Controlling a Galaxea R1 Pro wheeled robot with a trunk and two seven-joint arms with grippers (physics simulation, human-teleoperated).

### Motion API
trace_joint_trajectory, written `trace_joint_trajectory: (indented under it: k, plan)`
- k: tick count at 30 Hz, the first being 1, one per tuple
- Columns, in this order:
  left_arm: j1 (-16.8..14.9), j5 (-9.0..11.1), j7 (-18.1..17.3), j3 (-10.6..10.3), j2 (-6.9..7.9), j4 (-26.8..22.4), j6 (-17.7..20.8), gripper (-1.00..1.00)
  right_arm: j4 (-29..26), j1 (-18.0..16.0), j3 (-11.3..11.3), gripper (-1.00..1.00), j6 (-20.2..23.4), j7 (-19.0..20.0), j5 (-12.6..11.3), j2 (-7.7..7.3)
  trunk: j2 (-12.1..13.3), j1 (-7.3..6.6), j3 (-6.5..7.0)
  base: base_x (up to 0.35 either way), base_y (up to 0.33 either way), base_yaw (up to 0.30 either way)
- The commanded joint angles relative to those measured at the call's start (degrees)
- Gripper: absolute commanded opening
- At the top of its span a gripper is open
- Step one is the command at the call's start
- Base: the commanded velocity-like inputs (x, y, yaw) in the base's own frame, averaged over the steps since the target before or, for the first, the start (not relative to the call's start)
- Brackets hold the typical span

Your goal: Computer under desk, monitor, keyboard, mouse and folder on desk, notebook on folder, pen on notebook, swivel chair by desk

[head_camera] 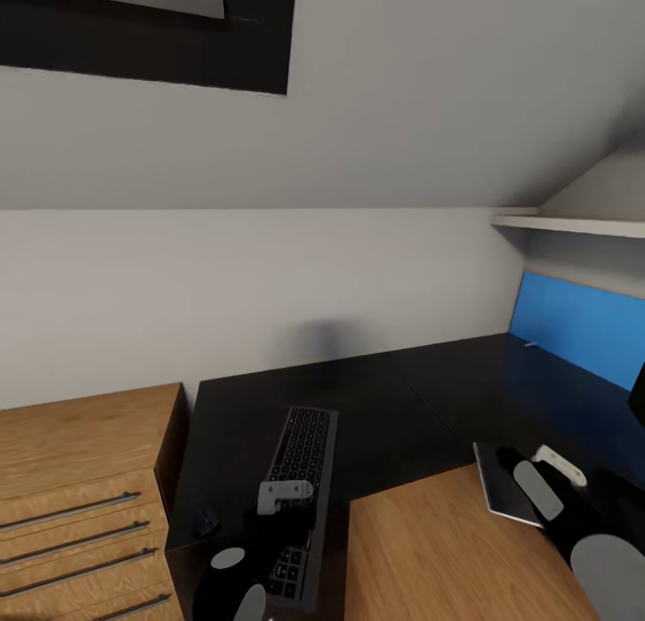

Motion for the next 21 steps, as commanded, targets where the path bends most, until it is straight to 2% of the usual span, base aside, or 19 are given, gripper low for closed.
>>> trace_joint_trajectory:
  k: [1,9,12,15,16,21]
  plan:
    - [-0.1,0.6,0.6,-0.1,0.0,-0.1,0.1,1.0,-1.0,0.0,0.3,1.0,0.3,-0.4,-0.2,-0.07,0.4,-0.23,0.11,0.0,0.0,0.0]
    - [-0.1,0.6,0.6,-0.1,-0.03,0.0,0.1,1.0,-9.9,0.4,0.2,1.0,0.3,-0.8,-0.1,-0.07,3.6,-1.98,1.55,0.0,0.0,0.0]
    - [-0.1,0.6,0.6,-0.1,-0.02,0.0,0.1,1.0,-13.0,1.1,0.3,1.0,0.5,-0.9,-0.2,-0.02,3.6,-1.98,1.55,0.0,0.0,0.0]
    - [-0.1,0.6,0.5,-0.1,0.0,0.0,0.2,1.0,-18.2,3.7,0.5,1.0,0.7,-0.9,-0.2,0.25,3.6,-1.98,1.55,0.0,0.0,0.0]
    - [-0.1,0.6,0.5,-0.1,0.01,0.0,0.2,1.0,-21.7,5.9,0.5,1.0,0.8,-0.9,-0.2,0.39,3.6,-1.98,1.55,0.0,0.0,0.0]
    - [-0.1,0.6,0.5,-0.1,0.04,0.0,0.2,1.0,-28.2,9.3,0.5,1.0,1.4,-1.0,-0.4,0.68,3.6,-1.98,1.55,0.0,0.0,0.0]
